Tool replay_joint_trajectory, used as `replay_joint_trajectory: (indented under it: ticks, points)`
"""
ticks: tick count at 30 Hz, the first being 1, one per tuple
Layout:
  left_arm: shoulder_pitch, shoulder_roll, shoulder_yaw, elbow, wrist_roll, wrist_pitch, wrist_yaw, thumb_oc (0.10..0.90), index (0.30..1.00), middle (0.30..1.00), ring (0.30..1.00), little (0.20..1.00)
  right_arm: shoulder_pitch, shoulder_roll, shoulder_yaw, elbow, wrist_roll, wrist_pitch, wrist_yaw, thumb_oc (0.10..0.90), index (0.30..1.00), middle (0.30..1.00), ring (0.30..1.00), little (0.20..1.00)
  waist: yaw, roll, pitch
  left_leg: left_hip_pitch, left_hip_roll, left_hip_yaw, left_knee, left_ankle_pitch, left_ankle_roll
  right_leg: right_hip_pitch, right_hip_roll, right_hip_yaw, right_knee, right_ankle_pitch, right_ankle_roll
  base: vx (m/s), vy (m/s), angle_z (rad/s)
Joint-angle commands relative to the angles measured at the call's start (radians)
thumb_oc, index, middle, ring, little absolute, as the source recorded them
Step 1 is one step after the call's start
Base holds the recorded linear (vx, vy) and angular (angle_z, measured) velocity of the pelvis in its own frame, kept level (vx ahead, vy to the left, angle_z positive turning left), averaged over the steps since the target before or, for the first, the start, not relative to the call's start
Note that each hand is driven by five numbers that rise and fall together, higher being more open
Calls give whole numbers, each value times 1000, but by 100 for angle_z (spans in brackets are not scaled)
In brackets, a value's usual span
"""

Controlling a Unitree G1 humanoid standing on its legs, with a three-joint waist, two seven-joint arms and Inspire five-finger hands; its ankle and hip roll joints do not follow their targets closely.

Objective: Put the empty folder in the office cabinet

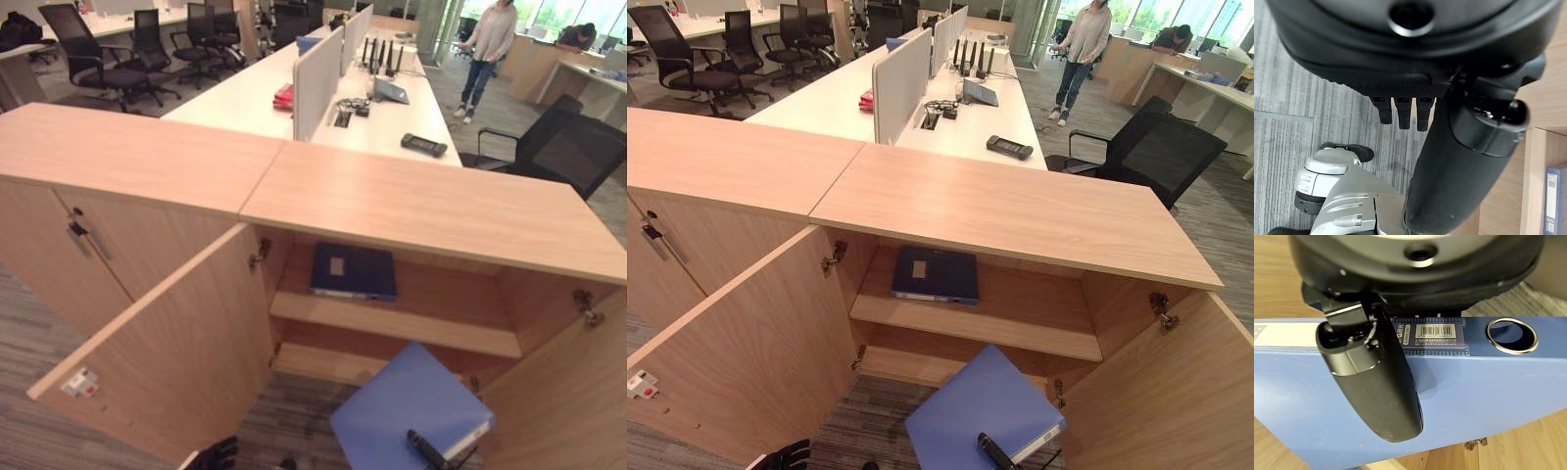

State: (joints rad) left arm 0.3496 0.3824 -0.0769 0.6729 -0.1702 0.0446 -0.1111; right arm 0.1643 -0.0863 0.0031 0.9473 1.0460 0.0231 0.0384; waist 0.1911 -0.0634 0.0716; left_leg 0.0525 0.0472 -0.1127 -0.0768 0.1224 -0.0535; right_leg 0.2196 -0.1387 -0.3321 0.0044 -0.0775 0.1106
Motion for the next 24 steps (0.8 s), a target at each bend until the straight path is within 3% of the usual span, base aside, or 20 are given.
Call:
replay_joint_trajectory:
  ticks: [1,5,7,8,9,10,11,12,13,14,16,17,18,19,21,22,23,24]
  points:
    - [-54,11,-2,-4,90,-29,67,800,900,900,900,900,-136,-18,-66,-100,101,-118,-14,400,300,300,300,300,-14,-31,5,-41,-21,-30,-10,-58,38,-43,-2,-20,14,28,-11,30,90,-2]
    - [-67,-20,-5,107,31,-21,96,800,900,900,900,900,-206,-6,-107,-140,173,-188,-73,400,300,300,300,300,-5,-29,10,-44,-35,-10,-2,-77,59,-64,-16,6,11,41,3,28,174,-19]
    - [-84,-43,-17,245,47,-21,133,800,900,900,900,900,-248,3,-100,-163,182,-220,-88,400,300,300,300,300,7,-33,11,-43,-54,5,6,-97,78,-79,-35,26,15,53,21,41,245,-34]
    - [-90,-56,-18,304,56,-22,142,800,900,900,900,900,-256,6,-94,-168,182,-224,-88,400,300,300,300,300,12,-32,9,-38,-65,9,8,-107,88,-88,-48,34,25,57,32,49,383,-27]
    - [-107,-86,4,469,59,-21,172,800,900,900,900,900,-279,11,-68,-180,174,-227,-83,400,300,300,300,300,19,-27,7,-25,-87,16,7,-120,104,-111,-89,53,67,77,57,32,298,-28]
    - [-110,-88,4,474,59,-24,172,800,900,900,900,900,-280,11,-68,-180,174,-228,-83,400,300,300,300,300,21,-28,8,-25,-88,19,7,-120,105,-115,-92,57,72,75,59,30,357,-33]
    - [-115,-104,13,553,75,-25,188,800,900,900,900,900,-287,14,-57,-188,170,-232,-79,400,300,300,300,300,27,-22,7,-14,-105,24,3,-125,116,-134,-129,67,112,96,78,14,273,-37]
    - [-120,-115,27,629,100,-23,203,800,900,900,900,900,-292,23,-50,-194,171,-232,-73,400,300,300,300,300,34,-18,9,-2,-124,27,0,-132,129,-163,-175,77,174,137,95,22,470,-52]
    - [-118,-126,48,724,137,-11,220,800,900,900,900,900,-281,34,-51,-204,188,-237,-59,400,300,300,300,300,32,-12,19,23,-160,24,-3,-142,150,-198,-246,99,283,257,110,4,337,-53]
    - [-119,-126,49,725,137,-12,220,800,900,900,900,900,-282,34,-50,-204,188,-237,-59,400,300,300,300,300,32,-12,17,20,-161,25,-4,-138,151,-201,-246,101,281,261,111,5,319,-44]
    - [-100,-128,57,779,177,-5,212,800,900,900,900,900,-273,45,-41,-213,208,-244,-45,400,300,300,300,300,30,0,23,41,-186,22,-10,-145,169,-232,-315,75,388,368,108,20,293,0]
    - [-86,-121,63,812,209,4,204,800,900,900,900,900,-270,54,-26,-213,210,-249,-36,400,300,300,300,300,30,5,25,54,-189,28,-10,-162,176,-266,-351,38,463,441,127,-8,264,14]
    - [-86,-120,65,814,211,3,203,800,900,900,900,900,-269,55,-24,-213,211,-250,-35,400,300,300,300,300,29,4,27,47,-193,35,-10,-150,180,-274,-358,30,467,449,114,20,199,3]
    - [-88,-104,71,835,238,12,201,800,900,900,900,900,-262,58,-20,-213,212,-255,-30,400,300,300,300,300,28,10,32,57,-180,39,-10,-164,178,-310,-357,0,507,442,132,-17,47,13]
    - [-91,-101,72,836,247,14,202,800,900,900,900,900,-260,57,-19,-214,214,-258,-26,400,300,300,300,300,24,17,36,62,-174,40,-10,-161,177,-340,-351,-20,514,419,131,-1,50,20]
    - [-98,-102,68,836,255,17,205,800,900,900,900,900,-263,54,-15,-219,216,-261,-25,400,300,300,300,300,13,29,44,74,-163,36,-10,-167,173,-382,-331,-37,525,372,125,-33,82,2]
    - [-107,-103,57,831,265,20,198,800,900,900,900,900,-263,51,-12,-232,226,-268,-29,400,300,300,300,300,-10,40,68,109,-169,24,-10,-168,172,-451,-273,-51,491,334,121,-10,40,-12]
    - [-108,-103,58,831,266,20,198,800,900,900,900,900,-264,51,-11,-232,226,-268,-29,400,300,300,300,300,-10,42,69,111,-166,24,-10,-169,171,-448,-270,-53,489,334,121,29,50,6]
